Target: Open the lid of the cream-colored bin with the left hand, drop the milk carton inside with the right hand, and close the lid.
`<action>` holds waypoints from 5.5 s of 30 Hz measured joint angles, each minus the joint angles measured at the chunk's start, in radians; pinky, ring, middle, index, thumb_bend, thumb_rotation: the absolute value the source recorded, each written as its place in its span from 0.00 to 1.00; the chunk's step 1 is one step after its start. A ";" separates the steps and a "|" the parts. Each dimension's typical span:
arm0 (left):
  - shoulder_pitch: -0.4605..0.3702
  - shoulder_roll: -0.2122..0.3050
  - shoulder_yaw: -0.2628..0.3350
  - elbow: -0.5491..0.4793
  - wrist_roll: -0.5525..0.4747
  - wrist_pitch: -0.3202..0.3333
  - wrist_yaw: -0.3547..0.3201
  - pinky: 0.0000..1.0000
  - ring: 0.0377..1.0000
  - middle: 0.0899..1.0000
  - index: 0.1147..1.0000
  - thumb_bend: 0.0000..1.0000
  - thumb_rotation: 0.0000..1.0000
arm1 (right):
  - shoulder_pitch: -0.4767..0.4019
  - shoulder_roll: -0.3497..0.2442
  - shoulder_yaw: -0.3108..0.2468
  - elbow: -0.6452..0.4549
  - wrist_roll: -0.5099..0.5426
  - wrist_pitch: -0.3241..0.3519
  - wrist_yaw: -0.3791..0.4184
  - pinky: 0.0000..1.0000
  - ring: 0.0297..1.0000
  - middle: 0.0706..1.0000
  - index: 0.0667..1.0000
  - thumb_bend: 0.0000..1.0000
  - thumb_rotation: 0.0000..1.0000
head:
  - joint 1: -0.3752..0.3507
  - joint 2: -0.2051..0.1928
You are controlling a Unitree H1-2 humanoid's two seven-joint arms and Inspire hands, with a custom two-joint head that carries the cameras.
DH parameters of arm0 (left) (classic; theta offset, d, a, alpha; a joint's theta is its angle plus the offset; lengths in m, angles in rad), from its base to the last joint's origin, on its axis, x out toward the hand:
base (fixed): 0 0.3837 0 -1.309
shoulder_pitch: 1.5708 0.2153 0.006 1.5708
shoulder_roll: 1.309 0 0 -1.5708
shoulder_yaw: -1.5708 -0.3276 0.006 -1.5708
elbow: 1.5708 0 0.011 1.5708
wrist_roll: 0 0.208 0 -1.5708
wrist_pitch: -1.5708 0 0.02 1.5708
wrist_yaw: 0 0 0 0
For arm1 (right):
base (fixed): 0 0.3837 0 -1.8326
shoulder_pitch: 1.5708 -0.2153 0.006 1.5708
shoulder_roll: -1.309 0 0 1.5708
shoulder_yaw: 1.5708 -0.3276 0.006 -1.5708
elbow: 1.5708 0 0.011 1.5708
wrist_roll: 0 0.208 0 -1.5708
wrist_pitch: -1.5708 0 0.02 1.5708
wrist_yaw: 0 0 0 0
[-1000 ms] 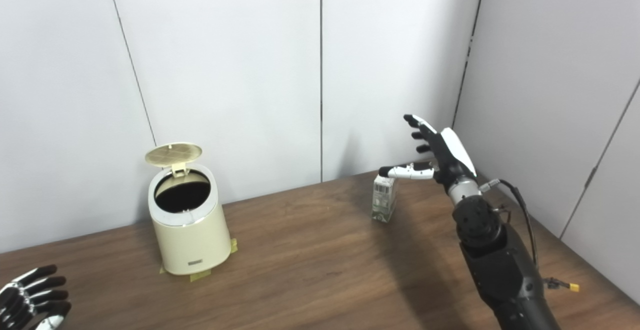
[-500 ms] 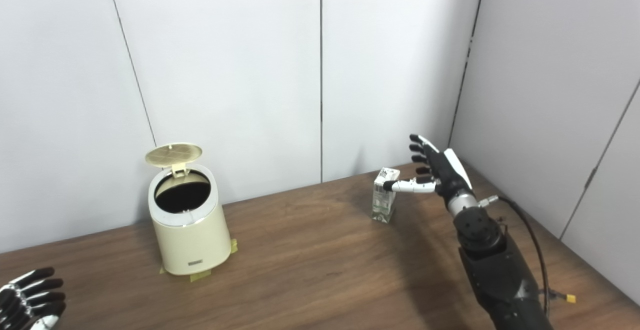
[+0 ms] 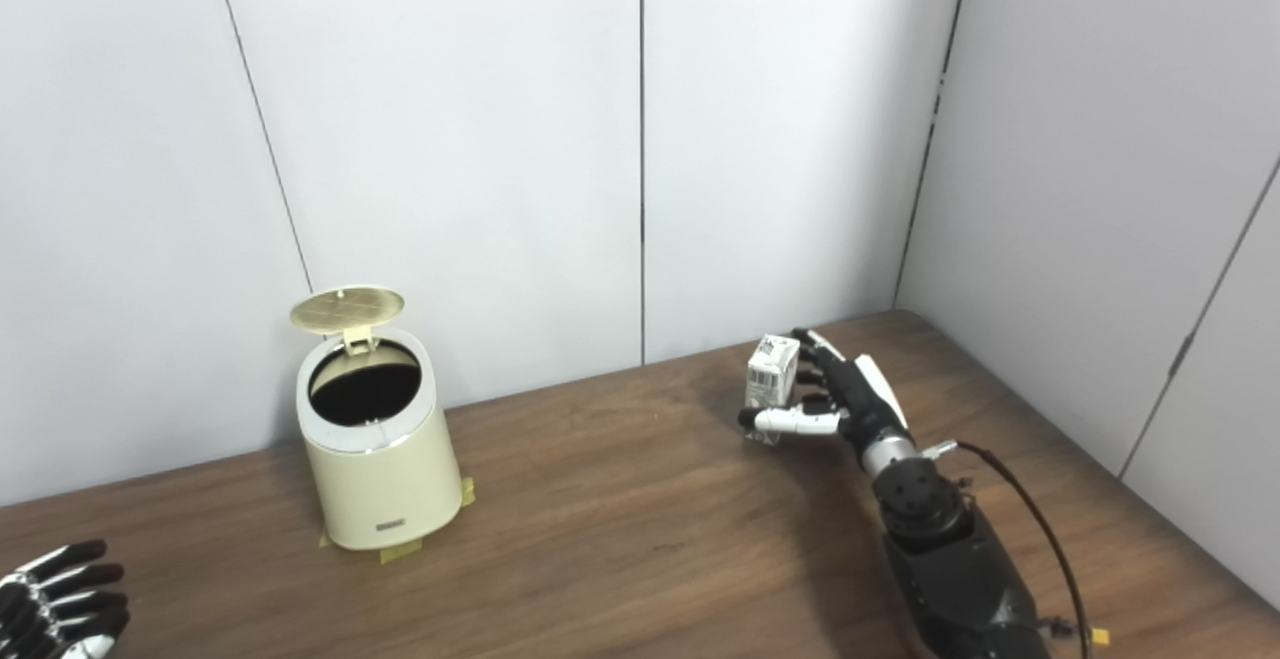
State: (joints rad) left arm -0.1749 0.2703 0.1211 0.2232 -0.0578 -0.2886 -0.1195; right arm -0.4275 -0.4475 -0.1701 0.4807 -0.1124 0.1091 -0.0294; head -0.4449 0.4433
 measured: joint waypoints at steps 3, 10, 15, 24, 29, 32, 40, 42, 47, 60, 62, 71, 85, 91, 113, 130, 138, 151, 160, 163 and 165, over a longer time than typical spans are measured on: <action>0.006 0.001 0.000 -0.007 0.001 0.002 -0.001 0.57 0.62 0.67 0.72 0.56 0.14 | -0.001 0.009 -0.001 0.022 -0.001 -0.013 -0.027 0.76 0.79 0.80 0.84 0.84 0.14 | -0.002 0.003; 0.034 0.001 -0.001 -0.050 0.001 0.045 -0.006 0.60 0.63 0.67 0.73 0.55 0.12 | -0.013 0.011 0.004 0.093 -0.016 -0.091 -0.088 0.71 0.78 0.80 0.82 0.85 0.20 | 0.005 0.012; 0.050 0.001 -0.003 -0.076 0.019 0.082 -0.006 0.61 0.64 0.67 0.73 0.54 0.09 | -0.018 0.012 0.016 0.107 -0.029 -0.103 -0.120 0.66 0.75 0.78 0.80 0.86 0.21 | 0.003 0.018; 0.057 0.001 -0.007 -0.084 0.060 0.078 -0.002 0.52 0.61 0.67 0.74 0.57 0.18 | -0.040 0.035 0.022 0.176 -0.053 -0.157 -0.231 0.53 0.64 0.70 0.73 0.84 0.18 | 0.005 0.025; 0.057 0.001 -0.010 -0.084 0.077 0.077 0.004 0.52 0.61 0.68 0.74 0.55 0.13 | -0.059 0.053 0.022 0.231 -0.058 -0.203 -0.298 0.49 0.59 0.65 0.68 0.81 0.14 | 0.017 0.032; 0.057 0.002 -0.012 -0.085 0.086 0.075 0.005 0.54 0.62 0.68 0.74 0.54 0.08 | -0.074 0.080 0.018 0.249 -0.070 -0.204 -0.372 0.44 0.50 0.52 0.54 0.66 0.04 | 0.021 0.035; 0.059 0.000 -0.015 -0.094 0.091 0.078 0.004 0.55 0.62 0.69 0.75 0.52 0.00 | -0.089 0.122 0.025 0.291 -0.096 -0.246 -0.495 0.32 0.37 0.41 0.47 0.53 0.00 | 0.032 0.043; 0.065 0.000 -0.018 -0.106 0.090 0.078 0.002 0.56 0.62 0.68 0.75 0.52 0.00 | -0.091 0.124 0.025 0.293 -0.096 -0.245 -0.500 0.32 0.37 0.40 0.48 0.53 0.00 | 0.035 0.045; 0.068 -0.001 -0.020 -0.111 0.089 0.081 0.001 0.55 0.62 0.68 0.75 0.52 0.00 | -0.091 0.128 0.025 0.292 -0.095 -0.245 -0.504 0.34 0.38 0.39 0.48 0.53 0.00 | 0.040 0.051; 0.066 -0.004 -0.024 -0.106 0.086 0.080 -0.003 0.51 0.60 0.68 0.73 0.56 0.00 | -0.070 0.167 0.023 0.219 -0.089 -0.267 -0.497 0.33 0.37 0.41 0.49 0.53 0.00 | 0.083 0.046; 0.064 -0.004 -0.025 -0.103 0.086 0.080 -0.003 0.51 0.60 0.68 0.73 0.55 0.00 | -0.066 0.184 0.018 0.193 -0.065 -0.266 -0.478 0.34 0.38 0.41 0.49 0.53 0.00 | 0.098 0.041; 0.042 -0.011 -0.043 -0.078 0.095 0.075 0.003 0.55 0.61 0.67 0.72 0.56 0.00 | -0.093 0.269 0.032 -0.008 -0.009 -0.232 -0.394 0.34 0.38 0.42 0.47 0.53 0.00 | 0.178 0.014; 0.016 -0.053 -0.084 -0.062 0.132 0.071 0.063 0.57 0.61 0.67 0.73 0.59 0.03 | -0.172 0.364 0.070 -0.050 -0.003 -0.212 -0.318 0.33 0.36 0.42 0.46 0.53 0.00 | 0.339 -0.026; 0.006 -0.080 -0.100 -0.056 0.145 0.069 0.087 0.57 0.62 0.67 0.73 0.62 0.08 | -0.202 0.396 0.086 -0.076 -0.004 -0.154 -0.303 0.31 0.35 0.42 0.46 0.53 0.00 | 0.405 -0.034; -0.018 -0.146 -0.137 -0.045 0.155 0.069 0.128 0.56 0.62 0.67 0.73 0.63 0.05 | -0.296 0.491 0.167 -0.025 -0.064 -0.123 -0.284 0.32 0.38 0.44 0.50 0.52 0.00 | 0.488 -0.035; -0.021 -0.157 -0.146 -0.047 0.169 0.071 0.149 0.55 0.61 0.66 0.72 0.62 0.06 | -0.301 0.520 0.210 0.000 -0.099 -0.121 -0.284 0.31 0.39 0.45 0.49 0.52 0.00 | 0.517 -0.015; -0.021 -0.158 -0.152 -0.047 0.173 0.071 0.154 0.54 0.61 0.66 0.71 0.62 0.07 | -0.308 0.515 0.225 0.026 -0.116 -0.146 -0.281 0.31 0.39 0.45 0.49 0.52 0.00 | 0.529 -0.006; -0.020 -0.167 -0.159 -0.054 0.179 0.077 0.159 0.55 0.61 0.65 0.71 0.63 0.07 | -0.373 0.495 0.275 0.191 -0.191 -0.285 -0.321 0.32 0.40 0.46 0.49 0.52 0.00 | 0.537 0.003; -0.017 -0.176 -0.160 -0.060 0.180 0.083 0.160 0.54 0.61 0.65 0.71 0.63 0.05 | -0.389 0.488 0.303 0.254 -0.232 -0.355 -0.368 0.32 0.40 0.45 0.48 0.52 0.00 | 0.540 0.009; -0.017 -0.179 -0.161 -0.061 0.180 0.083 0.160 0.54 0.61 0.65 0.70 0.64 0.05 | -0.392 0.486 0.308 0.266 -0.238 -0.370 -0.375 0.32 0.40 0.45 0.48 0.52 0.00 | 0.540 0.009; -0.017 -0.180 -0.161 -0.061 0.180 0.083 0.160 0.54 0.61 0.65 0.70 0.64 0.05 | -0.392 0.483 0.314 0.270 -0.249 -0.377 -0.380 0.32 0.40 0.45 0.48 0.52 0.00 | 0.540 0.009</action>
State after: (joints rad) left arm -0.1919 0.0904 -0.0401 0.1618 0.1222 -0.2054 0.0405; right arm -0.8198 0.0354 0.1438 0.7506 -0.3614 -0.2682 -0.4098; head 0.0951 0.4525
